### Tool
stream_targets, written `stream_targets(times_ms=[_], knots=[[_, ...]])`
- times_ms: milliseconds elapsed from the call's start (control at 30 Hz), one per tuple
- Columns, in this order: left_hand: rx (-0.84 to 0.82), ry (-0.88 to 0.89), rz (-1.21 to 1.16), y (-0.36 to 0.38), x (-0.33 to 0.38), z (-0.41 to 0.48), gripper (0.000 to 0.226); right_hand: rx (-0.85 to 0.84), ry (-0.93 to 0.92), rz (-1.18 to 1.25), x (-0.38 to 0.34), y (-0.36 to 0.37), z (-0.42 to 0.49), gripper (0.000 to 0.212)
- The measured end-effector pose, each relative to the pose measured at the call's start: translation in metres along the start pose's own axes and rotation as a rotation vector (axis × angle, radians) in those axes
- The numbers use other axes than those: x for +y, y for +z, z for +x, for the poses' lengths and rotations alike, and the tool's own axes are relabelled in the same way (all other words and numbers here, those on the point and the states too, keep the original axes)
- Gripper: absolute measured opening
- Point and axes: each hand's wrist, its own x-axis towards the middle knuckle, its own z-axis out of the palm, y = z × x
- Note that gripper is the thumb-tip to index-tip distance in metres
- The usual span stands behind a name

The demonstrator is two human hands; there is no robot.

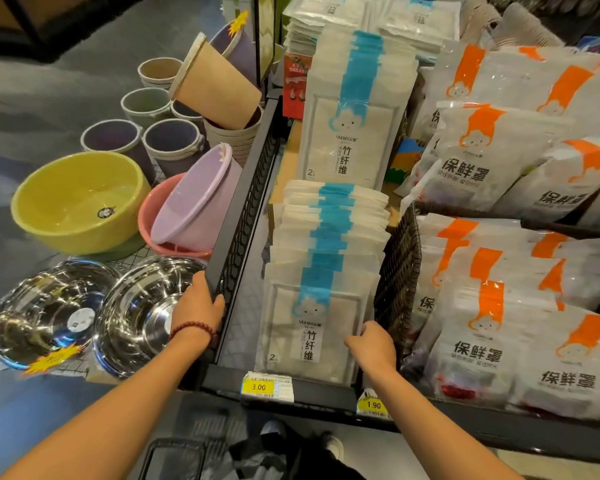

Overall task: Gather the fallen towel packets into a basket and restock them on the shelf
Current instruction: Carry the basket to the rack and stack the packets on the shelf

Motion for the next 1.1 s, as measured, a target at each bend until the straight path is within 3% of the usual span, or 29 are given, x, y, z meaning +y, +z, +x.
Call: stream_targets(times_ms=[100,167,333,433,667,800,900,1100], knots=[[-0.097,0.005,-0.104,-0.010,0.002,-0.004,0.045,0.013,-0.075,0.038,-0.002,-0.016,-0.015,0.012],[-0.126,-0.009,-0.155,-0.019,0.002,-0.015,0.045,0.013,-0.149,0.073,-0.001,-0.027,-0.025,0.021],[0.059,-0.106,-0.366,-0.051,-0.011,-0.086,0.035,-0.202,-0.421,0.247,-0.007,-0.040,-0.063,0.022],[0.168,-0.260,-0.465,-0.051,-0.038,-0.162,0.028,-0.374,-0.595,0.218,0.001,-0.032,-0.093,0.021],[0.233,-0.861,-0.652,0.013,-0.112,-0.368,0.032,-0.848,-0.673,-0.197,0.046,0.042,-0.144,0.012],[0.362,-1.115,-0.743,0.032,-0.151,-0.476,0.029,-1.017,-0.706,-0.448,0.065,0.104,-0.187,0.012],[0.415,-1.225,-0.835,0.047,-0.176,-0.540,0.020,-1.089,-0.753,-0.608,0.081,0.151,-0.224,0.015],[0.465,-1.369,-0.950,0.070,-0.257,-0.623,0.031,-1.128,-0.788,-0.809,0.119,0.255,-0.310,0.025]])
